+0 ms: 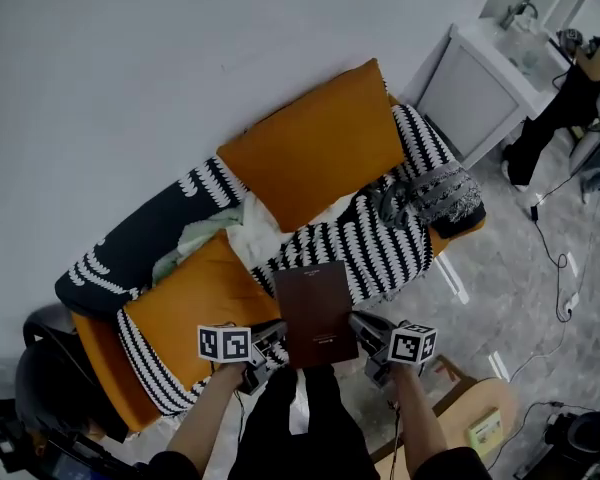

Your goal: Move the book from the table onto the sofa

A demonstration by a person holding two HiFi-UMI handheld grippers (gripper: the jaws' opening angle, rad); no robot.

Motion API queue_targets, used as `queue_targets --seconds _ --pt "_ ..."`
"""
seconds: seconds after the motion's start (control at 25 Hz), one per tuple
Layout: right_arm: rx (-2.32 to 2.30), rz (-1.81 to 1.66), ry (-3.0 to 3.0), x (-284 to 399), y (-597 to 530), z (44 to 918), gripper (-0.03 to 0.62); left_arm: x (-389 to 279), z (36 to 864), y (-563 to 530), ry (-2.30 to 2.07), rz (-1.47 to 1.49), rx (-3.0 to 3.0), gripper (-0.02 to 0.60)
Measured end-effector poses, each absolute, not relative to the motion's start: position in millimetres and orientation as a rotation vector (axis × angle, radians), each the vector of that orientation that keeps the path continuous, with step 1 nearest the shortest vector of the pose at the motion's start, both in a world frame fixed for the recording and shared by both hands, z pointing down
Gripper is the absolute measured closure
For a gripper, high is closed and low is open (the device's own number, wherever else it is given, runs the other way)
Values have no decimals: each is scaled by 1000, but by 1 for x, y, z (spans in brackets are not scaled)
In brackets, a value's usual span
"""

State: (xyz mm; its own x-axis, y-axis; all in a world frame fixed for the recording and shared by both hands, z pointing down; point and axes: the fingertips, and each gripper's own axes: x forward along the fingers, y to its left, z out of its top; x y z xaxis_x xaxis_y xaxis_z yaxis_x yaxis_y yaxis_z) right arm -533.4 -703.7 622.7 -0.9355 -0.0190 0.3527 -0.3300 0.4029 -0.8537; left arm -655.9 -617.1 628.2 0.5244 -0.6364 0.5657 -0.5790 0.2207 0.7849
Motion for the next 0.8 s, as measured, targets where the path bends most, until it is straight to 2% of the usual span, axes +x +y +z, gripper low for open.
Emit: queue_targets --seconds 0.48,0.8 --pt "296 1613 -2317 -576 -756 757 546 -701 760 -674 -1112 -40 1412 509" --pt "278 1574 -2289 -598 -786 800 546 -718 804 -696 -1142 -44 1381 509"
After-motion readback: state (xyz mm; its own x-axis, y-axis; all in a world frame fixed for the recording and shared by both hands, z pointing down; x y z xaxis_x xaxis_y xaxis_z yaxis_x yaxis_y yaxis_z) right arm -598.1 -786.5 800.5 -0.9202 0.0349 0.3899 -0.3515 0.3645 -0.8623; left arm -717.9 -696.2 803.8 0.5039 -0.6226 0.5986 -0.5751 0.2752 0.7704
